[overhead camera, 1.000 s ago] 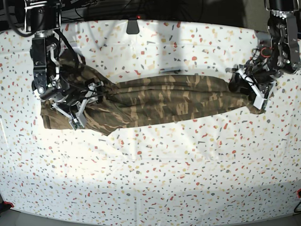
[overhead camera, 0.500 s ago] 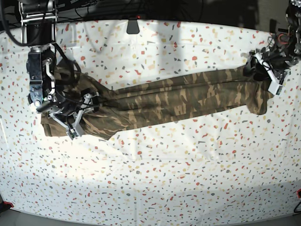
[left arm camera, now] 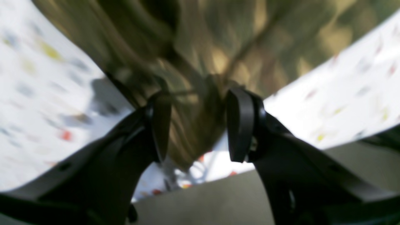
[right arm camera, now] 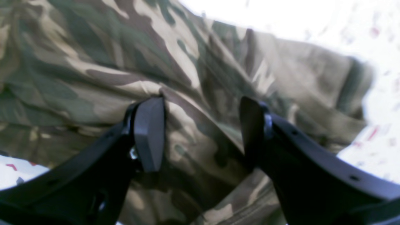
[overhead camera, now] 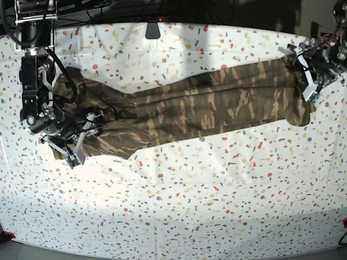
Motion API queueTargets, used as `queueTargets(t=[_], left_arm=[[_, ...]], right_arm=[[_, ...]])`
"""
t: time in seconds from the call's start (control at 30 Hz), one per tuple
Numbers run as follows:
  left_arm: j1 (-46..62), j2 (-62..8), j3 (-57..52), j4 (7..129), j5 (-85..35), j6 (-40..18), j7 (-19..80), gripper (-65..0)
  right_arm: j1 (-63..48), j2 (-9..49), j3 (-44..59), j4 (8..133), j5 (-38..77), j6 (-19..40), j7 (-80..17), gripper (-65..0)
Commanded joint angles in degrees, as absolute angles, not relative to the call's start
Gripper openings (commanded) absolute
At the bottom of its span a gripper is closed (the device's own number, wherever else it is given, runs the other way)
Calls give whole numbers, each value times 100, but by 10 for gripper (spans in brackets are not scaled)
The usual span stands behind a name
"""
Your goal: Fold the T-shirt properly
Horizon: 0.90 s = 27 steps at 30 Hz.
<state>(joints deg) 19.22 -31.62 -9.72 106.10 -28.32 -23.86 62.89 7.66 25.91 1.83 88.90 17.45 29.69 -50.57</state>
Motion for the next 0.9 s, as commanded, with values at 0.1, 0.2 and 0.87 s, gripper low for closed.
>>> queueTargets(t=[0.1,0.2,0.87], left_arm=[[1887,-3275,-1299,11089,-2845,-2261,5944,-371],[1890,-3273,-1726,11126,-2856,-2045,5400,-371],[980,-3009,-2589,7797,-5380,-2213,6099,-371]], right_arm=[[888,2683,279,9561,1935,2952,-5078,-281],[888,2683,419,9990,2191,2952,-5238,-281],[888,2683,642,10366,2965,2967,-5704,-281]])
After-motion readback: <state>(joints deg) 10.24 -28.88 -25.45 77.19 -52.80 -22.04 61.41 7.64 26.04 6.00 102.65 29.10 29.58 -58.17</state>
